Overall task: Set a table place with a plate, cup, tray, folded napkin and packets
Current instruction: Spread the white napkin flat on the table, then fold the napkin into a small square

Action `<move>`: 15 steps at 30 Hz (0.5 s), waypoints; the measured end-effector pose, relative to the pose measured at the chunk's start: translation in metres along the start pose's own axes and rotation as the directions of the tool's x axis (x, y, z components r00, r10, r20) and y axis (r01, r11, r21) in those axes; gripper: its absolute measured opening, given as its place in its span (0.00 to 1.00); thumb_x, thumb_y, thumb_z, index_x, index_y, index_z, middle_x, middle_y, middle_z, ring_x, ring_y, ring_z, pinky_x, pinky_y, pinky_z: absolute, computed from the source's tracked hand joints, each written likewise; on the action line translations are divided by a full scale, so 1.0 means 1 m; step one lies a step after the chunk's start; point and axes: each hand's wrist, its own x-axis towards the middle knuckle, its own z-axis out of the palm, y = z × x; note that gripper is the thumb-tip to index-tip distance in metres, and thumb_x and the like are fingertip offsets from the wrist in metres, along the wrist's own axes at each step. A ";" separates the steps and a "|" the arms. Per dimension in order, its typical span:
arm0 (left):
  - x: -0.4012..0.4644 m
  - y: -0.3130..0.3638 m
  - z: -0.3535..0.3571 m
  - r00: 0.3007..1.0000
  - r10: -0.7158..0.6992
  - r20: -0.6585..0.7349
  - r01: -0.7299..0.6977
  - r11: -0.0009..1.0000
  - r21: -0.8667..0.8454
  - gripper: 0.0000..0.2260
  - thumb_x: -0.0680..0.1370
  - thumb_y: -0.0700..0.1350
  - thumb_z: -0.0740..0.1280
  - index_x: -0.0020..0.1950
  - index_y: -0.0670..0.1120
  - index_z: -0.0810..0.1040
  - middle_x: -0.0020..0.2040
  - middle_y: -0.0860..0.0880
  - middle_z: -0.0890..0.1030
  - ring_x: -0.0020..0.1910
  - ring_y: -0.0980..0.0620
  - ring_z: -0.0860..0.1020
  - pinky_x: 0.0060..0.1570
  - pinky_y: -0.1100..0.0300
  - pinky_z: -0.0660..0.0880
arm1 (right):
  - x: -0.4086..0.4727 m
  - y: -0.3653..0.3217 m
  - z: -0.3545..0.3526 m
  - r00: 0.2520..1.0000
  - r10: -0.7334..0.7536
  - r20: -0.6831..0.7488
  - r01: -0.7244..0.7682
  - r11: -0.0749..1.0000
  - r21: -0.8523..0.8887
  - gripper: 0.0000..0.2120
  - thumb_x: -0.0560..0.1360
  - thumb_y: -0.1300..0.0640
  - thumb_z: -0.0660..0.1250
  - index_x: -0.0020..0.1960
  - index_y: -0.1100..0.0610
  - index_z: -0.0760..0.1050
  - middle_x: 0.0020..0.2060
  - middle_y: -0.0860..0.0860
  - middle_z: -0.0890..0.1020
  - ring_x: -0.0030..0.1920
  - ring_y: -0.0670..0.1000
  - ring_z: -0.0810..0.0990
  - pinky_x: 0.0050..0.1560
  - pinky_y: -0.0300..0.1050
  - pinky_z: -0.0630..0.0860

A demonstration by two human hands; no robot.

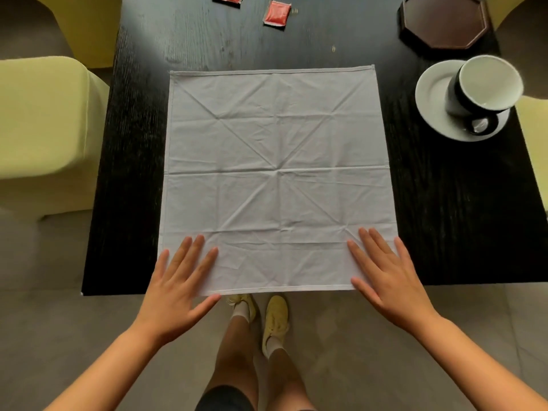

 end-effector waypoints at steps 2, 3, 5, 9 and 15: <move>-0.008 -0.004 -0.003 0.999 0.034 0.001 -0.034 0.999 0.004 0.32 0.76 0.66 0.48 0.76 0.51 0.54 0.77 0.45 0.53 0.76 0.47 0.50 0.72 0.46 0.48 | -0.011 0.003 0.000 0.999 -0.031 -0.019 0.031 0.999 0.004 0.28 0.79 0.41 0.43 0.75 0.52 0.52 0.75 0.55 0.57 0.76 0.50 0.48 0.72 0.56 0.49; -0.011 -0.005 -0.004 0.999 0.041 -0.005 -0.041 0.999 0.001 0.32 0.76 0.66 0.49 0.76 0.50 0.55 0.77 0.45 0.55 0.76 0.47 0.50 0.72 0.46 0.49 | -0.014 0.004 0.001 0.998 -0.037 -0.041 0.038 0.999 0.010 0.28 0.79 0.41 0.43 0.75 0.53 0.53 0.75 0.55 0.58 0.76 0.50 0.48 0.72 0.56 0.49; -0.014 -0.009 -0.005 0.998 0.049 -0.026 -0.049 0.999 -0.008 0.32 0.76 0.65 0.52 0.75 0.49 0.59 0.76 0.45 0.58 0.76 0.47 0.53 0.72 0.46 0.51 | -0.019 0.003 0.002 0.995 -0.043 -0.095 0.046 0.998 0.033 0.28 0.79 0.40 0.44 0.74 0.54 0.57 0.74 0.54 0.59 0.76 0.50 0.50 0.72 0.55 0.51; -0.019 -0.018 -0.001 0.984 0.094 -0.151 -0.102 0.994 -0.048 0.21 0.75 0.54 0.58 0.64 0.45 0.72 0.68 0.41 0.71 0.70 0.45 0.65 0.67 0.45 0.62 | -0.026 0.007 0.008 0.970 -0.117 -0.215 0.137 0.988 0.078 0.24 0.73 0.45 0.62 0.66 0.55 0.69 0.70 0.57 0.68 0.71 0.54 0.63 0.70 0.59 0.59; -0.027 -0.024 -0.010 0.926 0.163 -0.342 -0.223 0.964 -0.145 0.10 0.75 0.42 0.62 0.42 0.38 0.79 0.48 0.42 0.81 0.54 0.44 0.78 0.55 0.55 0.73 | -0.030 0.014 -0.002 0.919 -0.148 -0.364 0.203 0.972 0.117 0.08 0.70 0.61 0.62 0.46 0.61 0.77 0.52 0.59 0.79 0.56 0.57 0.75 0.57 0.48 0.70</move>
